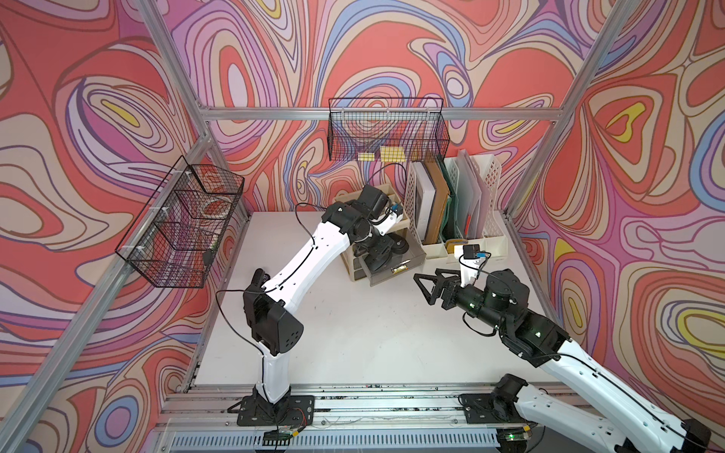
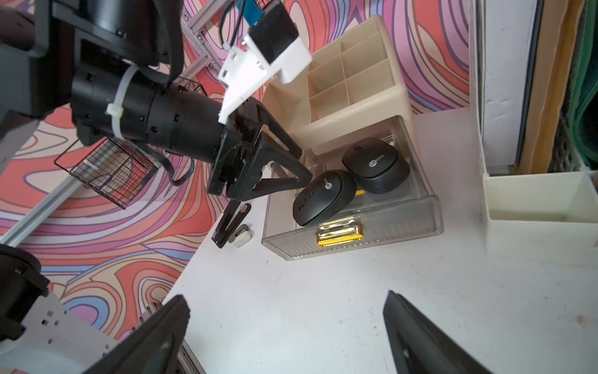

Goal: Take the mice out of the drawer
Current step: Pick up the mouse from the drawer.

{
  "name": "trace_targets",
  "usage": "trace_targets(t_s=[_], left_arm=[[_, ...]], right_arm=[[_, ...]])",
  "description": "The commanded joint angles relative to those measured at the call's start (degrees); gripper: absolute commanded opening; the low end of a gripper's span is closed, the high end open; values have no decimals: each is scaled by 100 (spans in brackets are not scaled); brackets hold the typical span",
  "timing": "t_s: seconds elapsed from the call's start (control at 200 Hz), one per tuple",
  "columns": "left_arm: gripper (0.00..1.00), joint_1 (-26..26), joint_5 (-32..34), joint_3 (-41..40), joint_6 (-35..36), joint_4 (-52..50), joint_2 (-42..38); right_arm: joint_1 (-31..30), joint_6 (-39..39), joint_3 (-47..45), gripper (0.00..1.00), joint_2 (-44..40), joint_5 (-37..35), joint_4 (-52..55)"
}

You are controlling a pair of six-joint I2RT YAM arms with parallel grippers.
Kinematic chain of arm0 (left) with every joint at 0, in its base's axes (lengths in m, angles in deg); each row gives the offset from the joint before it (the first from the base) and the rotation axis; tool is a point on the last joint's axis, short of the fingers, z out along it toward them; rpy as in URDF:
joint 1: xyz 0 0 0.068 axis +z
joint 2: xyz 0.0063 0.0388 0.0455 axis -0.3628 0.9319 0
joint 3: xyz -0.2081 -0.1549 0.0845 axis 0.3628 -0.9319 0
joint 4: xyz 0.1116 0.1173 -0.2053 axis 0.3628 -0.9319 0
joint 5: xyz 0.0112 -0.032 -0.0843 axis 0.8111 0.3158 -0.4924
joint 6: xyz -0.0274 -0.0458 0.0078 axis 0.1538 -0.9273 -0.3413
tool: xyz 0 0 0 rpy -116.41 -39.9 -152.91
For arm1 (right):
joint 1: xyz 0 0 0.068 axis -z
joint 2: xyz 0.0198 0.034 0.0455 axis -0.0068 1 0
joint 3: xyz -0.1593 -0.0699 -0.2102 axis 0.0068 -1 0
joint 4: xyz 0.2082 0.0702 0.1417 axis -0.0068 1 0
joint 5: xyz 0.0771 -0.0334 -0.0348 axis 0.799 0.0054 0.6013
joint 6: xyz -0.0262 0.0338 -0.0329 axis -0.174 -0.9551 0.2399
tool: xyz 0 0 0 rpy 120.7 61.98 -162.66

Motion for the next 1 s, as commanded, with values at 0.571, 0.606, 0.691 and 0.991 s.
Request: trace_targets(t_s=[0.571,0.606,0.691,0.991], left_arm=[[69,-64,456,-41,-393,149,644],[71,-66,503,-55,-389,178,649],[74,-75,660,-55,-393,183,682],[73,-114,782,-88,-482,73,782]], right_arm=[[-3,715,280,98,-74,-156,942],[-2,705,280,98,-73,-161,942],[-6,702,296,98,-71,-166,943],[-3,714,368,98,-1,-241,942]])
